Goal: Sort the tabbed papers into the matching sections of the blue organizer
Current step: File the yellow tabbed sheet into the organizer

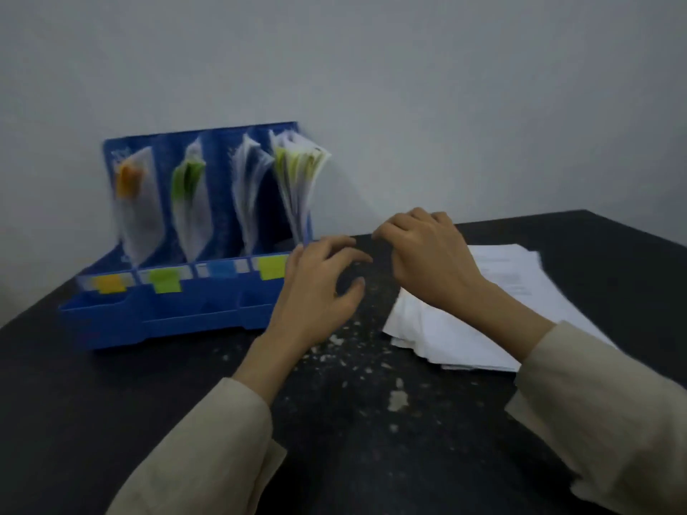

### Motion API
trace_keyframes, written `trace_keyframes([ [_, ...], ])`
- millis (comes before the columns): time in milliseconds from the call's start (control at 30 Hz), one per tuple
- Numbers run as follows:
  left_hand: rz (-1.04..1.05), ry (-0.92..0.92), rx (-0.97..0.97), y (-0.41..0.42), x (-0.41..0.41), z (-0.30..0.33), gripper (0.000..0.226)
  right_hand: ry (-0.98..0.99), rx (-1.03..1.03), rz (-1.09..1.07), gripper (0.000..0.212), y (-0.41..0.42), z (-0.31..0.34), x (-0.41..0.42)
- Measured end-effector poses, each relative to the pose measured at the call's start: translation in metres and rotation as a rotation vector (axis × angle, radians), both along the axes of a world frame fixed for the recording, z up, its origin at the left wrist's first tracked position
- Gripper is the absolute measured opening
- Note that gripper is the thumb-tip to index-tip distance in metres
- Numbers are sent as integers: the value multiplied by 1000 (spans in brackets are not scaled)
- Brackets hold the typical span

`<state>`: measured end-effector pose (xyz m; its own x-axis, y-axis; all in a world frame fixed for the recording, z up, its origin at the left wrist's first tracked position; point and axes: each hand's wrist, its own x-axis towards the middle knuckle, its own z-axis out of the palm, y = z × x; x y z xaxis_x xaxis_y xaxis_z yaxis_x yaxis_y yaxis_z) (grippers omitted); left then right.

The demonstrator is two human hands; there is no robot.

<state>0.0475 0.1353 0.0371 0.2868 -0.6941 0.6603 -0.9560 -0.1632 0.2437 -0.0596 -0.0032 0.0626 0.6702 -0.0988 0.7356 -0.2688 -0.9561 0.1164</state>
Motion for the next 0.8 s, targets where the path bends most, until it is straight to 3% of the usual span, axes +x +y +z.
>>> trace_keyframes([
  [267, -126, 165, 285, -54, -37, -43, 27, 78, 518, -356, 35, -72, -41, -77],
  [433, -134, 221, 479, -50, -45, -66, 55, 294, 761, -716, 44, -117, -58, -104],
  [600, -142, 207, 559, -47, -49, -74, 75, 238, 910, -804, 59, -130, -65, -111],
  [800, -143, 226, 557, -45, -50, -74, 78, -29, 992, -694, 19, -140, -65, -122],
])
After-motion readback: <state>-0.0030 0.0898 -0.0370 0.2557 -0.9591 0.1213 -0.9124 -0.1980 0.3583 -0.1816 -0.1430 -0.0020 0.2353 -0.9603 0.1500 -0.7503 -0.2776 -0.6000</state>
